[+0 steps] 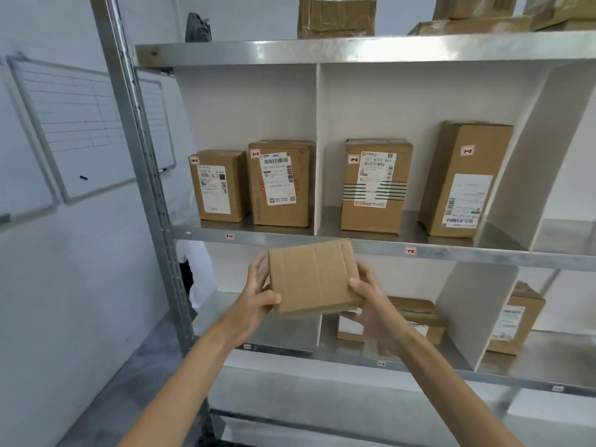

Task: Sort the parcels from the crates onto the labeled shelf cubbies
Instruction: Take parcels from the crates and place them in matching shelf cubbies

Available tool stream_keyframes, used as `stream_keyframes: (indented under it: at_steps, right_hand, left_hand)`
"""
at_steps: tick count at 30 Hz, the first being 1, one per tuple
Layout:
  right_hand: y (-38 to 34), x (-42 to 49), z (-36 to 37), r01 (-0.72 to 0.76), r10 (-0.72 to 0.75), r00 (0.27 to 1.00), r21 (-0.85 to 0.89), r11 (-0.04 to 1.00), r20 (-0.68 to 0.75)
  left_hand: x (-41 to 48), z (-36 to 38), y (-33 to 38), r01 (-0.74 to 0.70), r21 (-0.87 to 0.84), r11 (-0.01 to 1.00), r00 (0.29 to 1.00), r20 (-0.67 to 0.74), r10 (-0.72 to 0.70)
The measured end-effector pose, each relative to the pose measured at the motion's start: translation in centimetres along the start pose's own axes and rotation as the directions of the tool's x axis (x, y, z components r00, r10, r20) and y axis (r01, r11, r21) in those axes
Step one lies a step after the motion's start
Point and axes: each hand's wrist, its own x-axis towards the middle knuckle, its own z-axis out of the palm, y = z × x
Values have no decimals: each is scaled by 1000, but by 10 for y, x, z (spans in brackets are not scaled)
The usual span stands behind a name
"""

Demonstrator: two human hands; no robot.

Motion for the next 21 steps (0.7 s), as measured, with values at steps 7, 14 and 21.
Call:
stream_keyframes:
  at_steps: [7,14,21]
  right_hand:
    - [-1,-5,-11,92,-61,983,-181,979,172]
    - [-4,-6,1,56,-53,997,54,997,-56]
    - [-7,-15,-1,138,-121,982,111,984,-147]
  left_hand:
    - [-2,-1,3,4,36,999,1000,-11,-4]
    - [-3,15,7,-189,237,953,982,71,177]
    - [-2,33,12,-211,334,919,967,-64,245]
